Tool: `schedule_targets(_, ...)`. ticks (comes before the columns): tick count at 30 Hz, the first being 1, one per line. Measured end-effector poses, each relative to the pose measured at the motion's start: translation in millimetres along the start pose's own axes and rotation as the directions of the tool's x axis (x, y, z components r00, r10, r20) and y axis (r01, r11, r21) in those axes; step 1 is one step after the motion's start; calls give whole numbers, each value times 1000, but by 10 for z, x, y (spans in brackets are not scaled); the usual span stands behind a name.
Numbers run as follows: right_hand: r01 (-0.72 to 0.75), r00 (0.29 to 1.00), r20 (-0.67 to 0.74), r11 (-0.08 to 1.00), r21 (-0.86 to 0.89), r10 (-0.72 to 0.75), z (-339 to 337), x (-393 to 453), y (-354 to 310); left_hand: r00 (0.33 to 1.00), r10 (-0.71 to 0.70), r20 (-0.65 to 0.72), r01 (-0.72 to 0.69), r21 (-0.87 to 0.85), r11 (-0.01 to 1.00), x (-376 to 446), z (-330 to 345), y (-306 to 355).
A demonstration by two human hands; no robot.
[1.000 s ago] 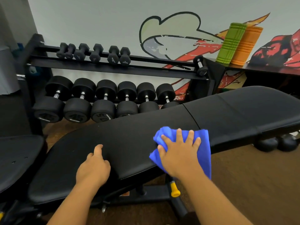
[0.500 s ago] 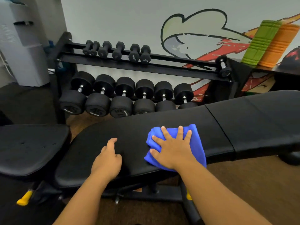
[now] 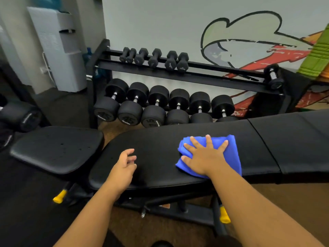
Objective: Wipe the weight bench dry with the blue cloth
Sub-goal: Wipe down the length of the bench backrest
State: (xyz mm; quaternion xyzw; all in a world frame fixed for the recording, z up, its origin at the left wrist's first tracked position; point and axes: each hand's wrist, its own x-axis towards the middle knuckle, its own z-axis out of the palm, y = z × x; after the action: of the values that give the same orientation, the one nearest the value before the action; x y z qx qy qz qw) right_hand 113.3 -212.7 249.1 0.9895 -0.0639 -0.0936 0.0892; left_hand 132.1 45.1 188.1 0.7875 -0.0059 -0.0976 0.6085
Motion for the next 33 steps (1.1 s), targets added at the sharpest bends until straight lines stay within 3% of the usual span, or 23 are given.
schedule_targets(4, 309, 951, 3, 949, -55, -309, 180, -224, -549, 995, -53, -88, 50, -37, 998, 80, -104, -49)
schedule_targets(7, 453, 891, -3, 888, -76, -454, 265, -441, -367, 989, -83, -124, 80, -32, 996, 114, -156, -98)
schedule_targets(9, 384, 921, -43, 921, -71, -388, 233, -486, -65, 984, -103, -144, 100, -31, 995, 136, -207, -124)
schedule_targets(11, 211, 976, -44, 974, -85, -215, 135, -446, 168, 977, -126, -170, 120, -47, 992, 148, -241, -150)
schedule_targets(14, 85, 996, -3, 994, -75, -85, 54, -324, 125, 971, -147, -189, 140, -49, 989, 116, -285, -197)
schedule_targets(22, 408, 912, 19, 903, -135, -410, 233, -118, -780, 929, -132, -345, 159, 52, 986, -12, -536, -475)
schedule_targets(26, 550, 835, 71, 825, -131, -545, 276, -121, -743, 938, -116, -326, 174, 157, 972, 51, -544, -590)
schedule_targets(33, 255, 961, 117, 966, -27, -251, 109, 276, -645, 965, -164, -206, 245, 470, 848, 412, -793, -532)
